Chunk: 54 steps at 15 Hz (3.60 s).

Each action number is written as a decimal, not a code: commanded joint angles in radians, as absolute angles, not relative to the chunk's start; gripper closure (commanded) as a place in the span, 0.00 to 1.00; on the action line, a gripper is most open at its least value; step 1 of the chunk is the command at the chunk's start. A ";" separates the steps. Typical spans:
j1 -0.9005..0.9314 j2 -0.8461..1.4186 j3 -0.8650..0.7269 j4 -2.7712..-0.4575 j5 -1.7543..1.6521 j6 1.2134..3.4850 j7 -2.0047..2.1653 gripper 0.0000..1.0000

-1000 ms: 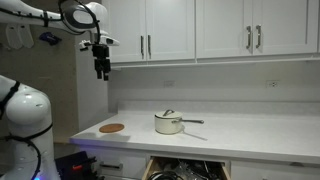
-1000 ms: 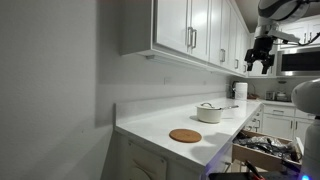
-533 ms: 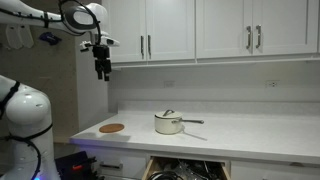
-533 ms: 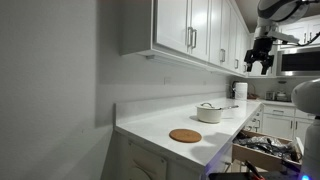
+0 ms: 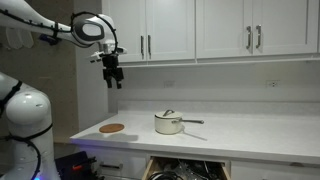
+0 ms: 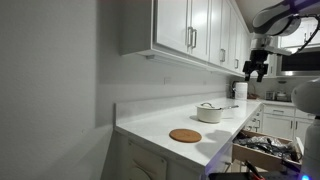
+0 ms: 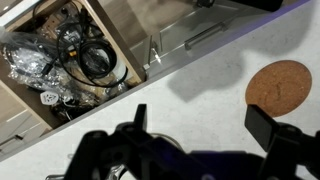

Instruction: Take the lid from the pot and put it on the brown pot mat

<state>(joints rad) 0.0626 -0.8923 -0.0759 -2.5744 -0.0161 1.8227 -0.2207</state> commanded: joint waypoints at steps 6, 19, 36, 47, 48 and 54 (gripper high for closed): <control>0.082 -0.555 -0.208 -2.431 -0.069 2.061 -0.495 0.00; 0.067 -0.027 -0.126 -2.018 0.031 2.192 -0.570 0.00; -0.019 0.307 0.023 -1.730 0.035 2.266 -0.549 0.00; -0.004 0.426 0.036 -1.669 -0.033 2.325 -0.413 0.00; -0.003 0.435 0.035 -1.665 -0.040 2.329 -0.401 0.00; 0.017 0.478 0.023 -1.641 -0.099 2.350 -0.291 0.00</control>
<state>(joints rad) -0.0008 0.4456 0.0307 -1.6818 -0.0592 2.3390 -0.3613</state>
